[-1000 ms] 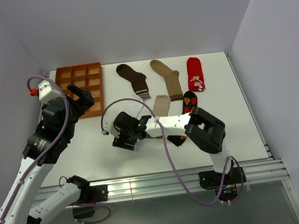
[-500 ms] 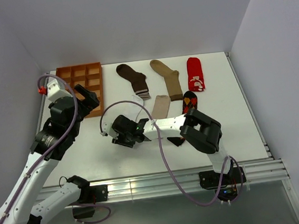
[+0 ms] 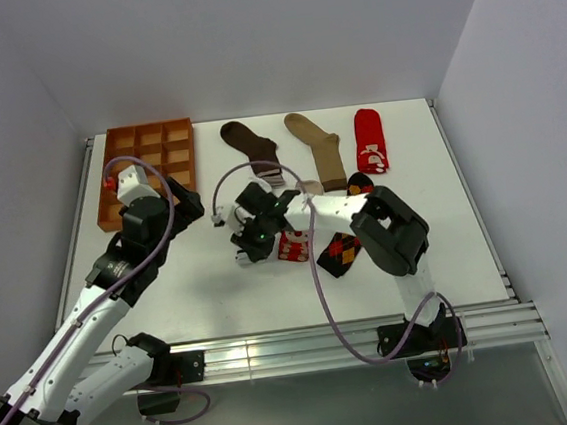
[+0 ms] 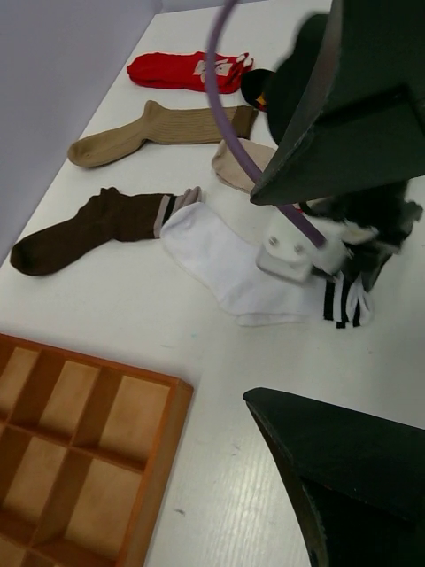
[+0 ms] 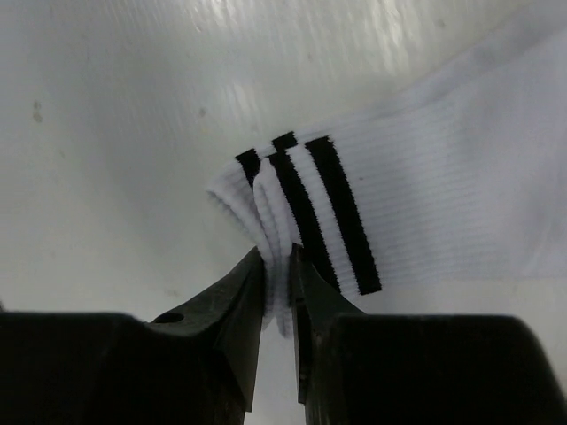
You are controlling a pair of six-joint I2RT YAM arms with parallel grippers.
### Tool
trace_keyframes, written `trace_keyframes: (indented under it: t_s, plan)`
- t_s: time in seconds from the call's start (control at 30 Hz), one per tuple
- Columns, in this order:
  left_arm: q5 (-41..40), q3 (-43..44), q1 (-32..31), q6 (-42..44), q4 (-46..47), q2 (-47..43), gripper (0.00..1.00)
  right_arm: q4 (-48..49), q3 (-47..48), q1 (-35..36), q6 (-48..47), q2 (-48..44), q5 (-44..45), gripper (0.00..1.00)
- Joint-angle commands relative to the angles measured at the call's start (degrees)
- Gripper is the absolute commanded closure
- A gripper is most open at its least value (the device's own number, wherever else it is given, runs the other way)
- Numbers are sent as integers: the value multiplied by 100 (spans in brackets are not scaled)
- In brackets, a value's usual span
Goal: Roll the socks
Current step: Roll the sock at the center of the board.
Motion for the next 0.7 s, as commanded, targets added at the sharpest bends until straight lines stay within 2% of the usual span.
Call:
trace_keyframes:
  t_s: [0.0,0.13,0.2,0.33,0.37,0.57,0.67]
  plan:
    - [346,-378,21,-186,818,-137,12,-1001,383,-500,-214,-9,-1247,76]
    - [610,-1072,29,-256,1363,-243,18,-1846,918,-896,-486,342,-2344,76]
    - [881,-1422,29,-230,1609,-243,22,-2371,1268,-1072,-627,650,-2610,77]
    - [1295,-2039,-6,-124,2216,-147,29,-2998,1718,-1125,-917,1089,-2786,77]
    - [1392,-2153,-32,-90,2583,-85,29,-3173,1789,-1116,-944,1255,-2891,77]
    - [1709,-2900,-216,25,3315,310,31,-3614,2334,-1107,-970,1792,-3050,77]
    - [1876,-3235,-383,217,3991,564,31,-3894,2597,-1116,-935,1968,-3216,77]
